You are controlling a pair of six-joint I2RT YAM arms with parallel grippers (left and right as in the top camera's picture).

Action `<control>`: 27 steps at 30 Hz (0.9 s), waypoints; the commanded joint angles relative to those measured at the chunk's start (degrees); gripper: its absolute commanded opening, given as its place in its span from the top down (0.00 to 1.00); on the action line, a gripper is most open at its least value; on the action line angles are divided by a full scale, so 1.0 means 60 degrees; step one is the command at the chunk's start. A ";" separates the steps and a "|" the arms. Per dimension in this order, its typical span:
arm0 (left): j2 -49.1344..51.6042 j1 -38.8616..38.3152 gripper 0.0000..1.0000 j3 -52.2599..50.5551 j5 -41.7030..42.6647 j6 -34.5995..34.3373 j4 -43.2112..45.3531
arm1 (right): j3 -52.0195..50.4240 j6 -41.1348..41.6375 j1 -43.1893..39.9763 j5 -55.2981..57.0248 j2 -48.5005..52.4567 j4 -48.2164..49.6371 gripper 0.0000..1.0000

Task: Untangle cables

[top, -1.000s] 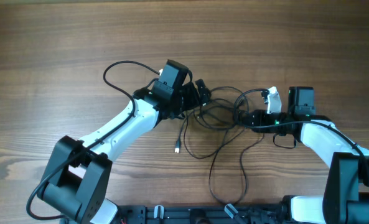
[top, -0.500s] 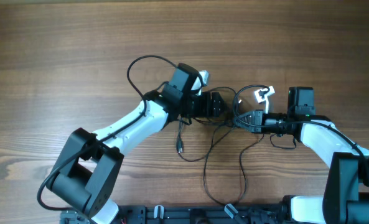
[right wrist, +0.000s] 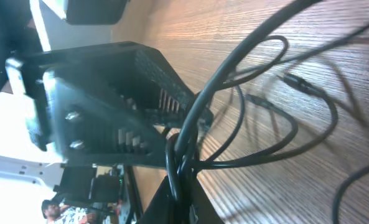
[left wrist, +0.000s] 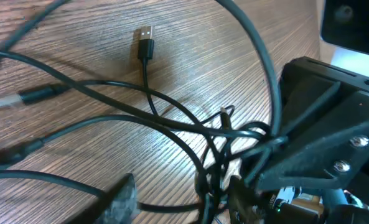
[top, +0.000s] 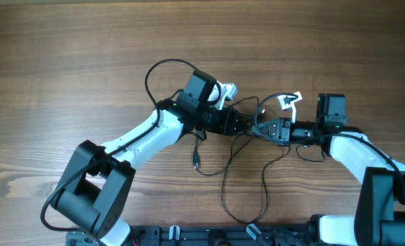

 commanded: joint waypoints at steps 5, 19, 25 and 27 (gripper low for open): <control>0.0036 -0.0055 0.96 0.0044 -0.0503 0.0131 0.0142 | -0.0007 -0.0408 0.0036 -0.0834 0.0153 0.0015 0.95; 0.0036 -0.0018 0.89 0.0044 -0.1657 -0.0459 -0.0066 | 0.0106 0.3643 -0.0044 0.6768 0.0127 -0.0353 0.00; 0.0036 -0.0040 0.42 0.0044 -0.1963 -0.0947 -0.0113 | 0.0827 0.2823 -0.0342 0.5931 -0.0867 -0.1308 0.11; 0.0036 -0.0040 0.42 0.0044 -0.1963 -0.1009 -0.0109 | 0.0761 0.2809 -0.0135 0.6375 -0.0790 -0.1570 0.31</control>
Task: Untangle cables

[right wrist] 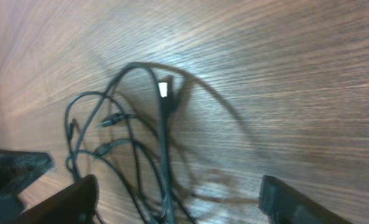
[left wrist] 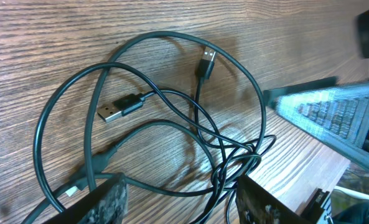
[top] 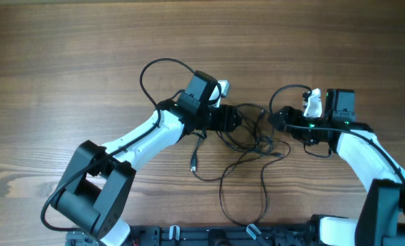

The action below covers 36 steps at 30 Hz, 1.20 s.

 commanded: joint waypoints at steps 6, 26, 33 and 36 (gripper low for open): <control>0.0047 -0.0091 0.43 0.0036 -0.0178 -0.0397 -0.0011 | -0.0058 -0.0240 0.0736 0.0390 0.0018 -0.0087 0.24; -0.1541 0.2652 0.00 0.0047 -0.2167 -0.3129 -0.1461 | 0.0208 0.2488 0.4437 0.0372 0.0335 0.2197 0.37; -0.1541 0.2663 0.00 0.0047 -0.2160 -0.3093 -0.1971 | 0.0211 0.4921 0.4437 -0.0856 0.3064 0.4947 0.57; -0.1537 0.2663 0.00 0.0044 -0.2157 -0.3078 -0.2335 | 0.0211 0.5278 0.4433 -0.0703 0.3333 0.4983 0.75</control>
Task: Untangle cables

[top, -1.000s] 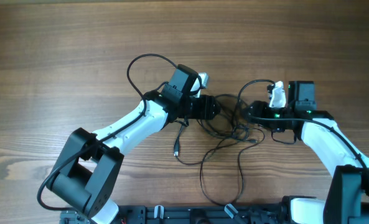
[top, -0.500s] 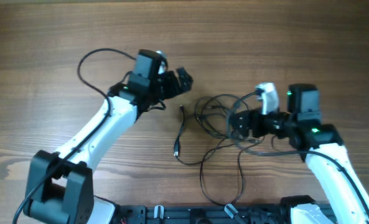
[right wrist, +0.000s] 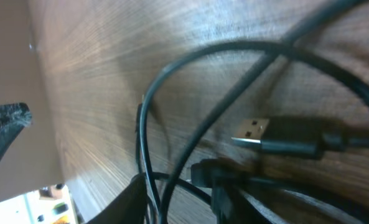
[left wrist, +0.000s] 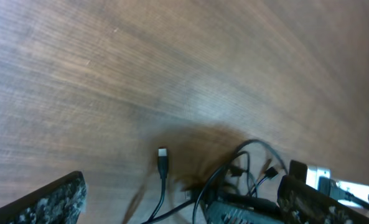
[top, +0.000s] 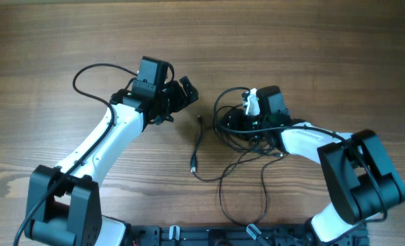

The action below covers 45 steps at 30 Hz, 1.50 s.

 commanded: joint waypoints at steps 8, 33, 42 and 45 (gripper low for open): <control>-0.0066 -0.0823 0.00 0.0029 0.1246 0.2973 -0.0310 | 0.0036 -0.0841 -0.0361 -0.3118 0.0036 0.0805 0.95; 0.1231 -0.0608 0.96 0.0018 0.0018 0.3974 -0.0372 | 0.0044 0.0426 -0.1818 -0.5187 -0.3588 0.3650 0.95; -0.0896 0.5508 0.96 0.0022 -0.1563 0.2922 -0.2051 | 0.0044 -0.2098 -0.8677 -0.3184 -0.3588 -0.1508 0.96; -0.0994 0.7654 0.96 0.0022 0.0412 0.2918 -0.1814 | 0.0044 -0.2674 -1.0247 -0.3122 -0.3588 -0.2142 0.95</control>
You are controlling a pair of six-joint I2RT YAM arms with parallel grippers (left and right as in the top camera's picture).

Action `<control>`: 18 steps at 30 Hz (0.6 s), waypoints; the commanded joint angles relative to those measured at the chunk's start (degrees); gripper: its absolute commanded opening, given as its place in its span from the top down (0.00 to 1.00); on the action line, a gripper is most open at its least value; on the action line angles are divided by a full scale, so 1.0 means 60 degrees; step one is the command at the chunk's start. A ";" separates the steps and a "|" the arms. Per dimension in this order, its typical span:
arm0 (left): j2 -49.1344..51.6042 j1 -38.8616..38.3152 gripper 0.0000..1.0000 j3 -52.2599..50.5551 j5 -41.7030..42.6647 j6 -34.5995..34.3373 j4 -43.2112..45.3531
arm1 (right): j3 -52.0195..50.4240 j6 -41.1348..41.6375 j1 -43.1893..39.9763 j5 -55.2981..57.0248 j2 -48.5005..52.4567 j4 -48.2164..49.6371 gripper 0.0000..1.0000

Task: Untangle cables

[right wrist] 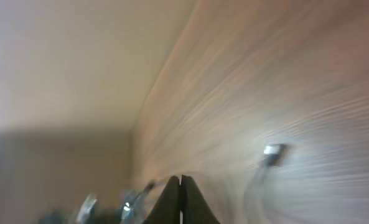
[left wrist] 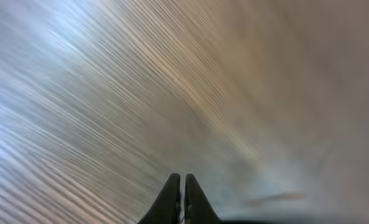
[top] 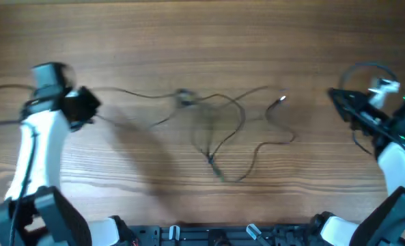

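Note:
Thin dark cables lie drawn out across the middle of the wooden table, blurred, with a small knot left of centre and loose loops below it. One strand runs from the knot leftward to my left gripper, which is at the far left. Its jaws are pressed together, apparently on that strand. My right gripper is at the far right, apart from the cables. In the right wrist view the right gripper is shut, with nothing seen between its fingers. A silver plug lies free ahead of the right gripper, visible in the right wrist view as plug.
Bare wooden table surrounds the cables. A black rail runs along the front edge between the arm bases. Both wrist views are heavily blurred.
Both arms have swung far apart, left to the left edge, right to the right edge. The left gripper, open before, is now shut. The bundled cables are now spread across the table.
First both grippers met at the tangle in the table's middle. Then they stood slightly apart with the bundle between them. Later the left gripper was open up-left of the bundle while the right was in it. Now the cables lie stretched between widely separated arms.

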 commanded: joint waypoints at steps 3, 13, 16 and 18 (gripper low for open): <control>-0.0160 0.2969 0.96 -0.0015 0.2874 -0.0211 0.0273 | 0.0047 -0.1075 -0.2240 0.0783 -0.0106 -0.0495 0.95; -0.0142 -0.0812 0.96 -0.0018 0.7690 0.2656 0.0681 | 0.0044 -0.3304 -0.0324 0.0674 -0.0106 -0.2503 0.45; -0.0142 -0.3075 0.96 -0.0018 0.7690 0.3315 0.1093 | 0.0044 -0.3297 0.0321 0.1111 -0.0106 -0.2488 0.43; -0.0142 -0.4965 0.96 -0.0015 0.7435 0.3370 0.1650 | 0.0044 -0.3297 0.0692 0.1654 -0.0106 -0.2535 0.39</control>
